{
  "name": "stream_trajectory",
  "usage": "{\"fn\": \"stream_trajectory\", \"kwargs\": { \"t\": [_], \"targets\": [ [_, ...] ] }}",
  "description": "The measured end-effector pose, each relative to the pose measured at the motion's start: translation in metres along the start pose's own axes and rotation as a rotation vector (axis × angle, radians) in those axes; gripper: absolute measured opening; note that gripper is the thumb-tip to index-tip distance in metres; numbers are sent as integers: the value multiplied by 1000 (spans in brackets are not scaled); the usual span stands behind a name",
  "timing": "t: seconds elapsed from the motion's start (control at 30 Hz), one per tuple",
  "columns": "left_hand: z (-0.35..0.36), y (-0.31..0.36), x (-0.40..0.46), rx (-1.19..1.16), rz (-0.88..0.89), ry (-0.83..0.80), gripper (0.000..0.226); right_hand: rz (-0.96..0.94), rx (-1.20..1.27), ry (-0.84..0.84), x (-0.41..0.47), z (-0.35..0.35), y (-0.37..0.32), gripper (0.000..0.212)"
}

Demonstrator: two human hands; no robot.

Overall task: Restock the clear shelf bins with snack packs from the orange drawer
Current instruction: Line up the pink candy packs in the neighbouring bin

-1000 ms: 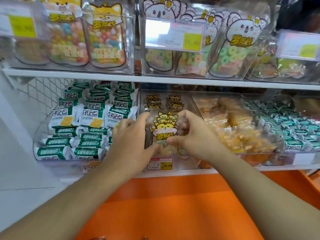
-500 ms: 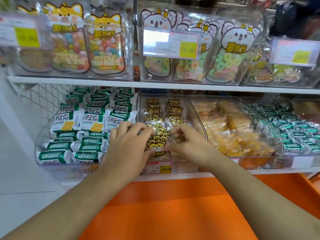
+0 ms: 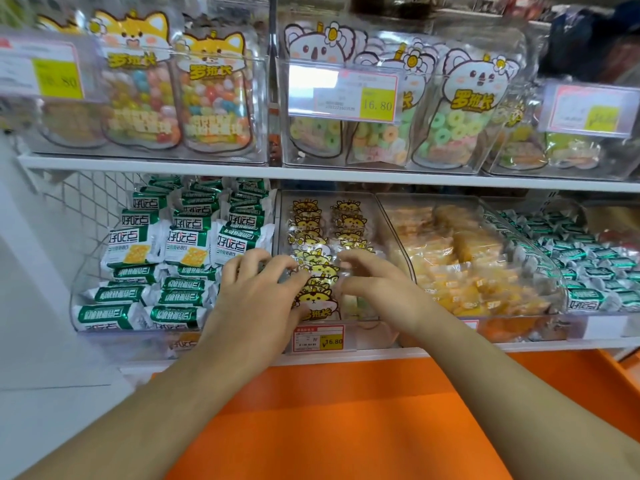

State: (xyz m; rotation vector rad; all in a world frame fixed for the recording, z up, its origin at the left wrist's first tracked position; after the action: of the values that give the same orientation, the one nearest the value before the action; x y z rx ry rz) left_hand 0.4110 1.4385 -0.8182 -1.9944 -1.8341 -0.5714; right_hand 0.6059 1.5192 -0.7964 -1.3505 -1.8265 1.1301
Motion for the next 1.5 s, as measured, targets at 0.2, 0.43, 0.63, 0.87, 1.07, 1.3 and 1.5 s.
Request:
{"fn": "stream_trajectory", "kwargs": {
  "t": [0.2, 0.43, 0.63, 0.87, 1.07, 1.3, 1.5],
  "targets": [
    [-3, 2, 0, 25, 19, -27, 49, -67, 147, -32, 2, 1, 4, 47],
    [0, 5, 0, 9, 33, -27, 45, -152, -234, -15, 3, 9, 17, 52],
    [1, 4, 2, -11, 22, -24, 38, -190, -210, 70, 2, 16, 17, 45],
    [-5, 1, 5, -99, -15, 81, 34, -247, -130, 112, -2, 19, 15, 40],
    [-4, 3, 1, -58, -1, -35, 51, -207, -316, 110, -3, 19, 17, 48],
    [-10, 3, -1, -101, 5, -24, 55, -177, -237, 132, -7, 4, 15, 60],
    [-34, 11, -19, -256, -33, 16, 41, -260, -215, 222, -33, -6, 7, 41]
  ]
}}
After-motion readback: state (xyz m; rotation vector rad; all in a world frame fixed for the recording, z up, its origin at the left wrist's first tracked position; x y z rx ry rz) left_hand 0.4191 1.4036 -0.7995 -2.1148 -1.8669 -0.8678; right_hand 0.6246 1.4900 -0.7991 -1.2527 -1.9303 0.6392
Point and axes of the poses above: each hand's wrist, its own x-axis towards the middle knuckle, its own z-axis out of the palm, y = z × x, the point moved 1 cm from there along x, towards the middle knuckle, and after that the axes turned 8 degrees about y, right-handed, at the moved point
